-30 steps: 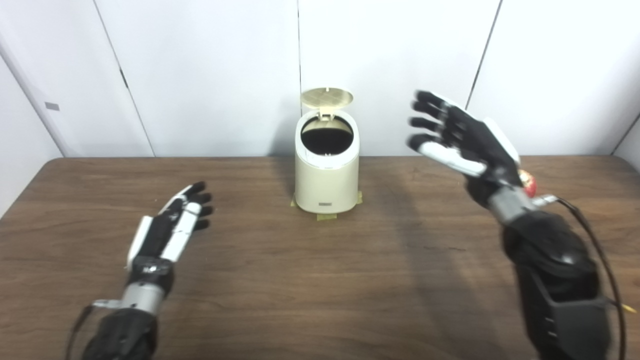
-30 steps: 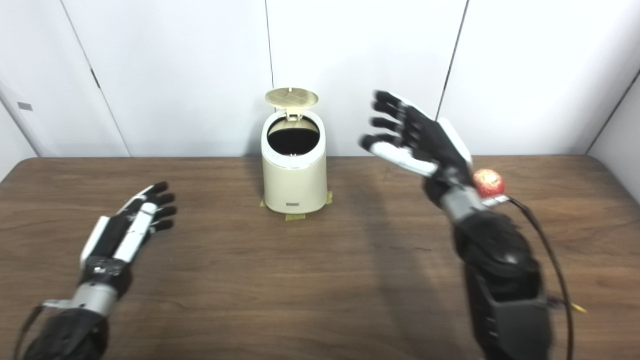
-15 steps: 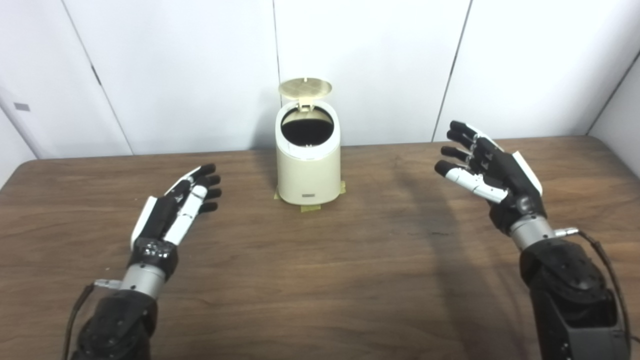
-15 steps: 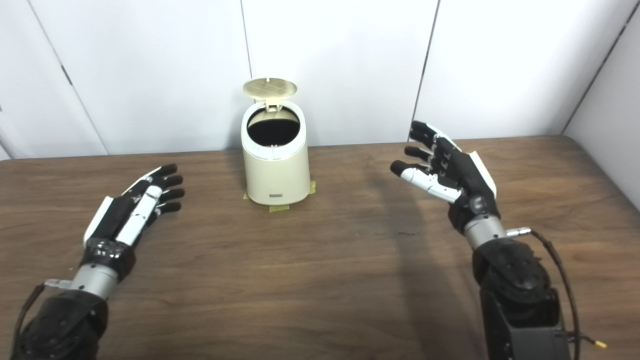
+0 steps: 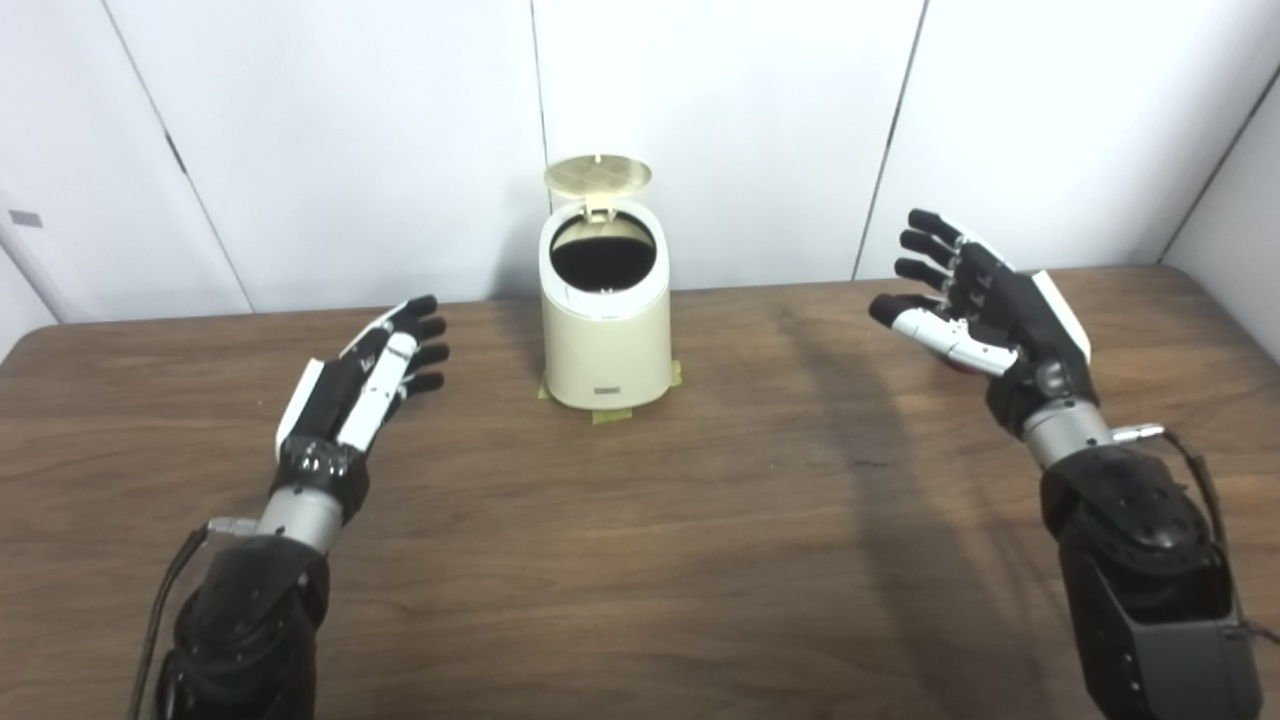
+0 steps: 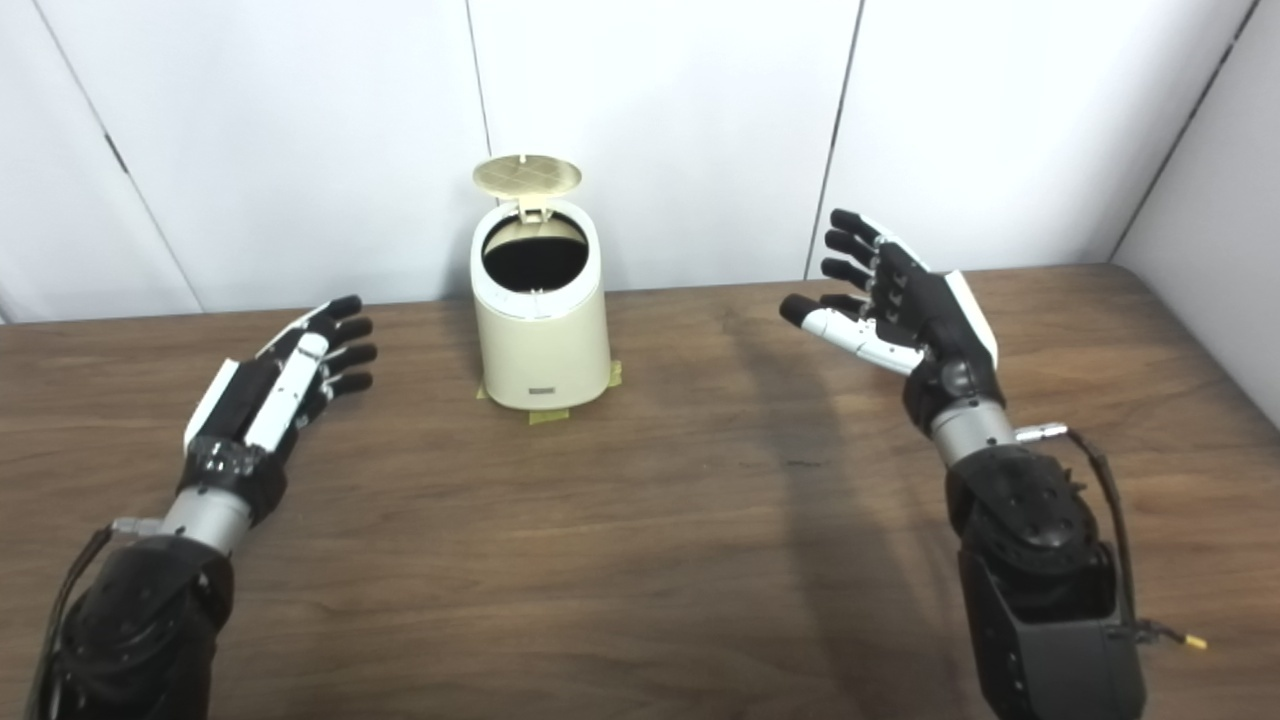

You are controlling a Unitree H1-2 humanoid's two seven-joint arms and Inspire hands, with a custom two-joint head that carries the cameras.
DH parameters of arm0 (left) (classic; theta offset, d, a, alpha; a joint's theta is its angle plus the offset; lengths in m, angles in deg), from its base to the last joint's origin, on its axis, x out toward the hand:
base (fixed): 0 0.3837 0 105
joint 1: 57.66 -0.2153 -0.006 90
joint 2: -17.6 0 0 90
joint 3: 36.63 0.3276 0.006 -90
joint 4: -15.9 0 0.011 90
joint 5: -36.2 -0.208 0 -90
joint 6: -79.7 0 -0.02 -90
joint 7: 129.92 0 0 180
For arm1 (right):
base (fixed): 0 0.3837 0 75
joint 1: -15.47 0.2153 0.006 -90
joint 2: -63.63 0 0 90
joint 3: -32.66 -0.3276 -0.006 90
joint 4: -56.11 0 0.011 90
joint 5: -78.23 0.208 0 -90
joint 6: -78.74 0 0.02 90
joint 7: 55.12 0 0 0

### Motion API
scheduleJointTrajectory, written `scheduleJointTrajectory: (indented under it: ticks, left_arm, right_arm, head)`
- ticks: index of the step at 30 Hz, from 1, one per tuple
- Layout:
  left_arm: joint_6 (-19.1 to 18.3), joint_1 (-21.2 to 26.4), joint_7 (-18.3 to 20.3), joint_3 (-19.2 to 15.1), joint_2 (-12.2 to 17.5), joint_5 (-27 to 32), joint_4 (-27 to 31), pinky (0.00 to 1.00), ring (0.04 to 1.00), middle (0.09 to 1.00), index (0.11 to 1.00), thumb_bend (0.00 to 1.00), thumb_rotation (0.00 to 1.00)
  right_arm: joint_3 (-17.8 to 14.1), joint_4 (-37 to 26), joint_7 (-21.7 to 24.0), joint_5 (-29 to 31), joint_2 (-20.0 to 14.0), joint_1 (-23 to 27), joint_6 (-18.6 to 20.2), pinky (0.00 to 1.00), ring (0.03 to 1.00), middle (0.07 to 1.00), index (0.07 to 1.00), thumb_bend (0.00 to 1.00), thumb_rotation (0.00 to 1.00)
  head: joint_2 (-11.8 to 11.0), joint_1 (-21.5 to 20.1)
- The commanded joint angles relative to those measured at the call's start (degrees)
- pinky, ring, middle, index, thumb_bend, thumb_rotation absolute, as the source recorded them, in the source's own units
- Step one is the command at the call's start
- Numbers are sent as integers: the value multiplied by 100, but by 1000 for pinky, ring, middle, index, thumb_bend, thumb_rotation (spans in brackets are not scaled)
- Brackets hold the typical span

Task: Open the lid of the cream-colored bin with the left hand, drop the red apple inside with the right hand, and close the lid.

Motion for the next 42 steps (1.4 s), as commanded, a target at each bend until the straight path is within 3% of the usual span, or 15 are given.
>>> scheduleJointTrajectory:
  ticks: [1, 4, 7, 9, 17, 21, 23, 25, 29, 33, 39, 40, 42]
  left_arm:
    - [163, 134, -62, -22, 105, -63, 78, 806, 832, 870, 895, 421, 790]
    - [182, 61, -78, -68, 162, -78, 96, 814, 832, 875, 904, 410, 783]
    - [141, 21, -85, -157, 224, -42, 165, 812, 842, 888, 908, 409, 781]
    - [63, 28, -100, -177, 287, -96, 222, 797, 838, 885, 905, 390, 784]
    - [10, -56, -143, -231, 234, -52, 279, 815, 841, 880, 909, 396, 769]
    - [11, -118, -109, -202, 184, -27, 289, 824, 843, 878, 911, 396, 762]
    - [20, -126, -89, -188, 175, -19, 297, 819, 838, 873, 909, 390, 756]
    - [15, -121, -75, -188, 173, -5, 301, 806, 838, 876, 908, 403, 743]
    - [11, -108, -57, -204, 179, 47, 300, 804, 835, 878, 907, 412, 739]
    - [11, -123, -74, -171, 208, 24, 313, 834, 840, 875, 906, 418, 750]
    - [4, -171, -61, -125, 245, -12, 378, 873, 833, 871, 912, 412, 780]
    - [4, -177, -65, -127, 243, 2, 389, 848, 831, 874, 912, 410, 770]
    - [12, -189, -69, -130, 246, 20, 412, 838, 830, 874, 912, 408, 764]
  right_arm:
    - [-27, -38, 57, -249, -183, 364, -36, 616, 754, 813, 834, 618, 231]
    - [-18, -33, 226, -419, -305, 409, -36, 630, 760, 814, 827, 644, 177]
    - [170, 36, 549, -869, -697, 503, -36, 736, 795, 834, 840, 674, 179]
    - [225, 123, 785, -1106, -945, 593, -36, 754, 816, 850, 851, 702, 162]
    - [210, 373, 1647, -2068, -1526, 970, -36, 749, 833, 858, 834, 776, 131]
    - [359, 701, 2100, -2779, -1811, 1222, -36, 573, 755, 837, 810, 825, 102]
    - [419, 901, 2269, -2969, -1897, 1337, -38, 544, 736, 838, 808, 840, 90]
    - [503, 1063, 2351, -3069, -1975, 1424, -38, 612, 775, 847, 811, 848, 41]
    - [1069, 1577, 2507, -3467, -2337, 1696, -127, 675, 803, 841, 822, 852, 65]
    - [1545, 2488, 2425, -3703, -2545, 1992, -622, 598, 767, 838, 814, 880, 69]
    - [2013, 3611, 2337, -4013, -2593, 2438, -1022, 628, 834, 867, 816, 883, 72]
    - [2045, 3709, 2340, -4027, -2586, 2490, -1044, 528, 765, 859, 822, 876, 59]
    - [2131, 3884, 2382, -4066, -2594, 2593, -1107, 477, 739, 857, 826, 872, 56]
  head:
    - [33, 6]
    - [65, -1]
    - [121, -27]
    - [154, -86]
    - [218, -157]
    - [249, -149]
    - [250, -159]
    - [256, -169]
    - [258, -204]
    - [258, -188]
    - [275, -183]
    - [275, -183]
    - [274, -188]
